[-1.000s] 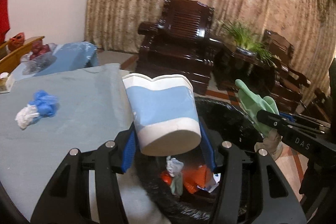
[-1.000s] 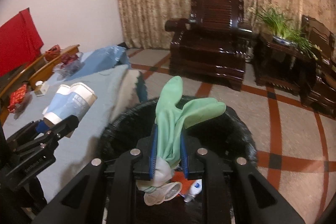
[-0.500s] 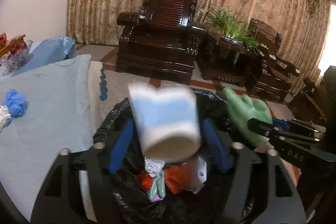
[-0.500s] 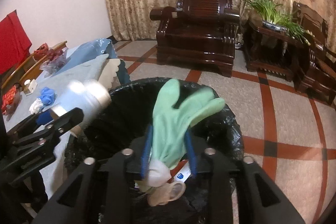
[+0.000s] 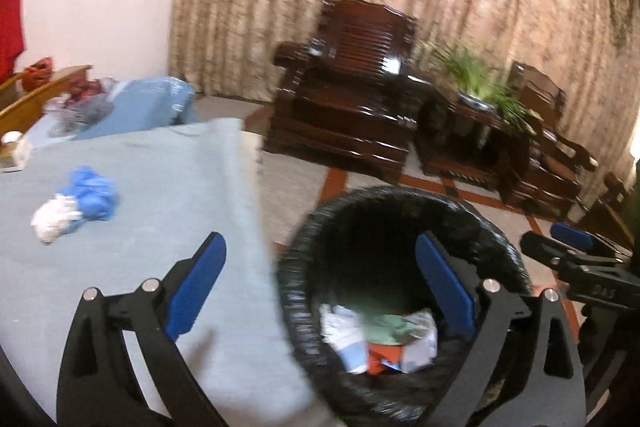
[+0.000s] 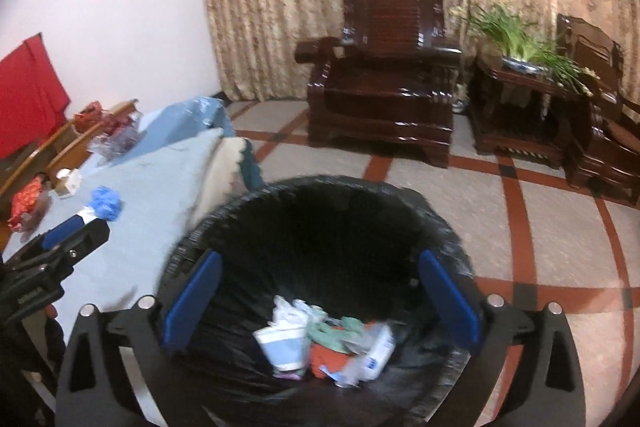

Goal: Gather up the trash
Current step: 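Move both tools back over the tissue and blue bags on the table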

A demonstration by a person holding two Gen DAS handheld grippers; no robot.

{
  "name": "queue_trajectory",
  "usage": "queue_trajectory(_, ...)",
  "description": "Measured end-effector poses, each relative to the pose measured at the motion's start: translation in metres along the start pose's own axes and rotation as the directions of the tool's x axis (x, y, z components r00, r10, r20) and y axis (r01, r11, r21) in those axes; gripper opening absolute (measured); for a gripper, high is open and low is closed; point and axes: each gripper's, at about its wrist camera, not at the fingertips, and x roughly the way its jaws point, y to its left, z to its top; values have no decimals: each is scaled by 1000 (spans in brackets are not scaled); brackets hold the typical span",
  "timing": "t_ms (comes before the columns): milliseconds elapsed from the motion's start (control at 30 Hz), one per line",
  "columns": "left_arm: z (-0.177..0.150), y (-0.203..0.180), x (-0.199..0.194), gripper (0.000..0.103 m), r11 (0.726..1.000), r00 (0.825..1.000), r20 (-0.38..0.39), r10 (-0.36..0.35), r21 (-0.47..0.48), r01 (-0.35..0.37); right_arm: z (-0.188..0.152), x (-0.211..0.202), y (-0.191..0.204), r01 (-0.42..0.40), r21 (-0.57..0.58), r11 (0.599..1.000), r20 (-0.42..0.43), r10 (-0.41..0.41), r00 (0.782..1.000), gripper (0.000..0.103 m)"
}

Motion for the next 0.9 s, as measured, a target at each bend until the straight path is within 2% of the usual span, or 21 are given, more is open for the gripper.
queue_trajectory(233,10,57,-42,95,990,990,55,131,-50,-129,10,7,57,-97,-65,993,11,98,995,97)
queue_trajectory(467,14,116,-69,95,964,965,75,250,-115,-240,16,27,123,-186,-144,972,-3,188,982,97)
queue_trajectory(700,12,170,-77,95,932,938,69,340,-158,-327,22,54,180,-241,-203,949,-12,244,970,97)
queue_trajectory(900,11,213,-70,95,903,914,51,402,-186,-386,27,83,219,-258,-236,937,-19,261,965,97)
